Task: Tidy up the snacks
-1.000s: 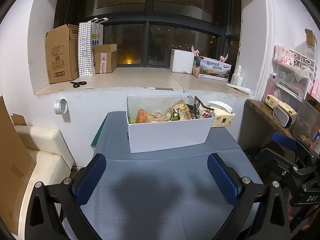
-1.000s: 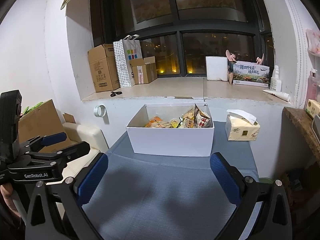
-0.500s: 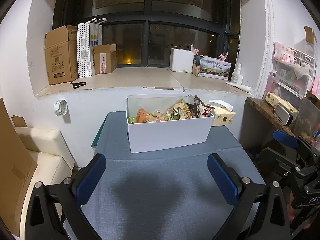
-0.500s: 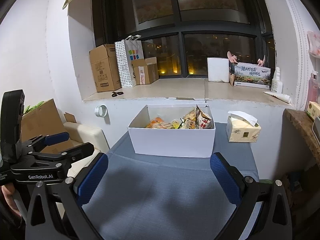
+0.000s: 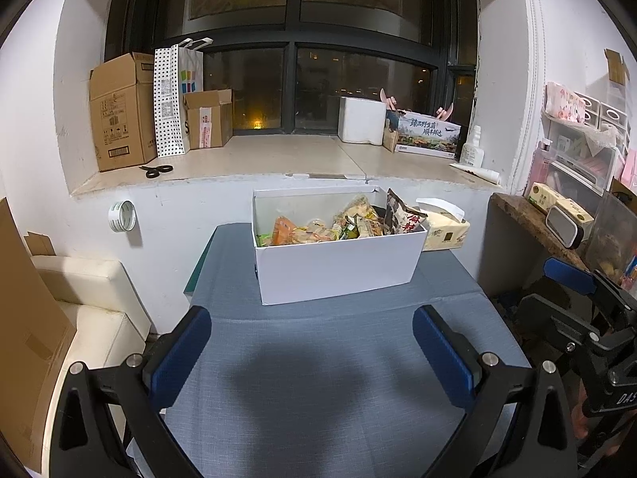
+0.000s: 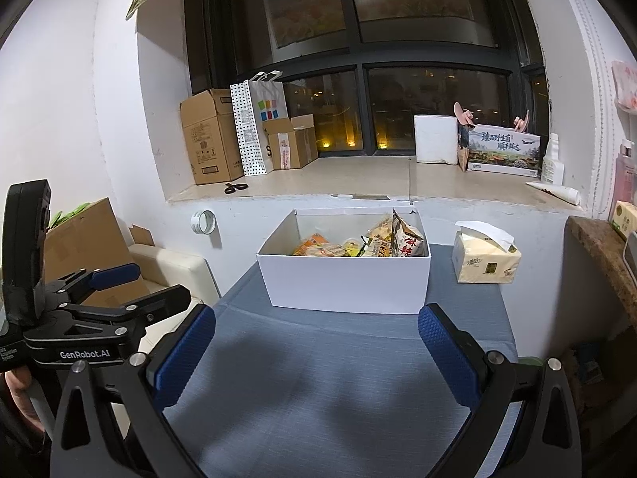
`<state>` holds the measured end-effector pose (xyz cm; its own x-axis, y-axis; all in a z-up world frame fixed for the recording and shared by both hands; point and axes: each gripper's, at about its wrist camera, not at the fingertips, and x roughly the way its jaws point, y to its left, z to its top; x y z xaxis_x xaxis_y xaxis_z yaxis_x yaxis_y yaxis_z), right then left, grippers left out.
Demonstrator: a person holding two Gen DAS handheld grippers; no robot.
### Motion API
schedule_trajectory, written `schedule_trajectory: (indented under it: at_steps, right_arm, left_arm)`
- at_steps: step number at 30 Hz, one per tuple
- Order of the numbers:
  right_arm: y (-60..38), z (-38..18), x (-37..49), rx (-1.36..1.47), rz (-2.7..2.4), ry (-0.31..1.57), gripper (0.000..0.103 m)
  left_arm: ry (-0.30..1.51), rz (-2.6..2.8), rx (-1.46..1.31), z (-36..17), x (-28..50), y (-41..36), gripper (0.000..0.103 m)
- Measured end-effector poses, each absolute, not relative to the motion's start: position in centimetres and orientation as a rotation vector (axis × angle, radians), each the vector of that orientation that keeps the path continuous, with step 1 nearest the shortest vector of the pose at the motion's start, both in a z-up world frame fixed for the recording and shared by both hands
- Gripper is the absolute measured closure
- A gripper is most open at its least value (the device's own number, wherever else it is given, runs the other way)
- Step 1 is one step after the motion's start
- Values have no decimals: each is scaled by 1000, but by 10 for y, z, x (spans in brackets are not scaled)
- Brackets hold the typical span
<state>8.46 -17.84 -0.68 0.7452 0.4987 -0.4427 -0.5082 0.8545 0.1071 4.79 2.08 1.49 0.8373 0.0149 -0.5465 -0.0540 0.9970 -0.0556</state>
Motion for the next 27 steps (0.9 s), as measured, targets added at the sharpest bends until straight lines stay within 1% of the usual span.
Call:
schedule_trajectory:
  at_steps: [27]
  right_arm:
    - [-176,-10,84,-22,554,491,0]
  left_arm:
    - [583,36,-63,13,47,20,0]
